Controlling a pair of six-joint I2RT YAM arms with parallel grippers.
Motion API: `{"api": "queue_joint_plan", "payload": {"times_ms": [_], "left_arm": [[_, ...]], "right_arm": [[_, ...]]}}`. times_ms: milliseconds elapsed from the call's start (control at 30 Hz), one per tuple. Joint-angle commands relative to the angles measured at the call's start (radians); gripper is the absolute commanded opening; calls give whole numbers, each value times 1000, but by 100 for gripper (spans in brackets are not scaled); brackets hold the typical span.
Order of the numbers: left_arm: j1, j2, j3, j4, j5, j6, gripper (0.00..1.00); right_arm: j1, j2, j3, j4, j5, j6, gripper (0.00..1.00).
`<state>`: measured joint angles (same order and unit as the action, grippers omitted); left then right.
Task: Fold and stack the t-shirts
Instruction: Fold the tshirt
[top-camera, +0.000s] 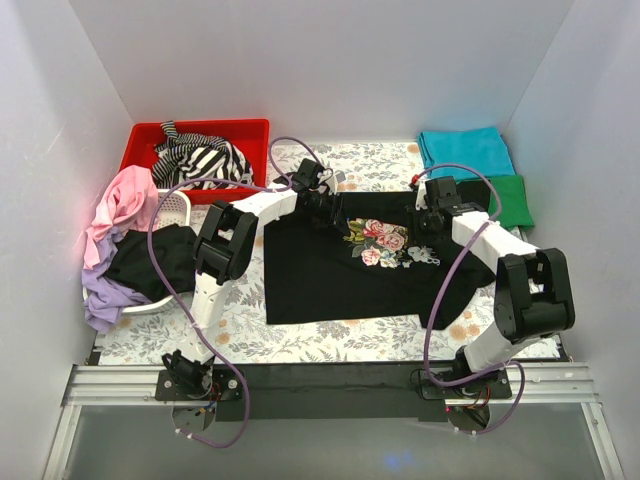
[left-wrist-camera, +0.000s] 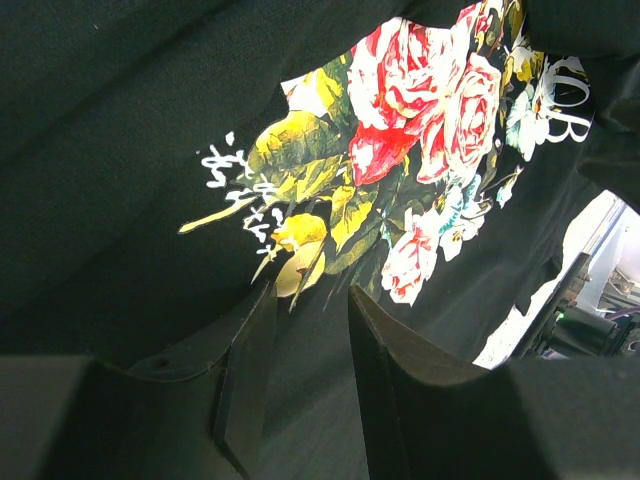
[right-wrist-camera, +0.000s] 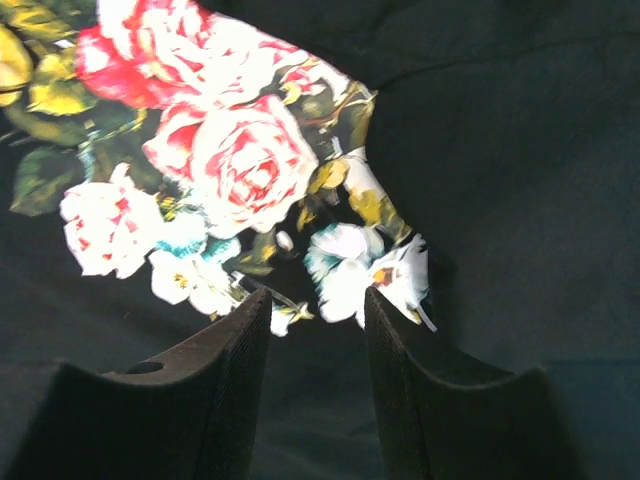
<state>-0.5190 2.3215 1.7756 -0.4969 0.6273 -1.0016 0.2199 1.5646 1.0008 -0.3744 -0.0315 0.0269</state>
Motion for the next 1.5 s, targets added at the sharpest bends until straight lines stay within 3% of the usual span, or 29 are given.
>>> {"api": "queue_joint_plan", "payload": {"times_ms": [0, 367, 967, 1133, 1467], "left_arm": [[-1, 10, 10, -23, -15, 21, 34], [-1, 10, 13, -32, -21, 29, 34], [-1, 18, 8, -49, -41, 49, 34], [-1, 26, 15, -58, -41, 52, 34], [-1, 29, 25, -57, -37, 47, 33]], "right_arm": [[3, 47, 67, -35, 82, -19, 48], [-11, 212, 211, 5, 294, 39, 46], [-181, 436, 446, 17, 360, 45, 46], [-200, 422, 463, 31, 348, 24, 45], [-116, 219, 426, 2, 145, -90, 50]]}}
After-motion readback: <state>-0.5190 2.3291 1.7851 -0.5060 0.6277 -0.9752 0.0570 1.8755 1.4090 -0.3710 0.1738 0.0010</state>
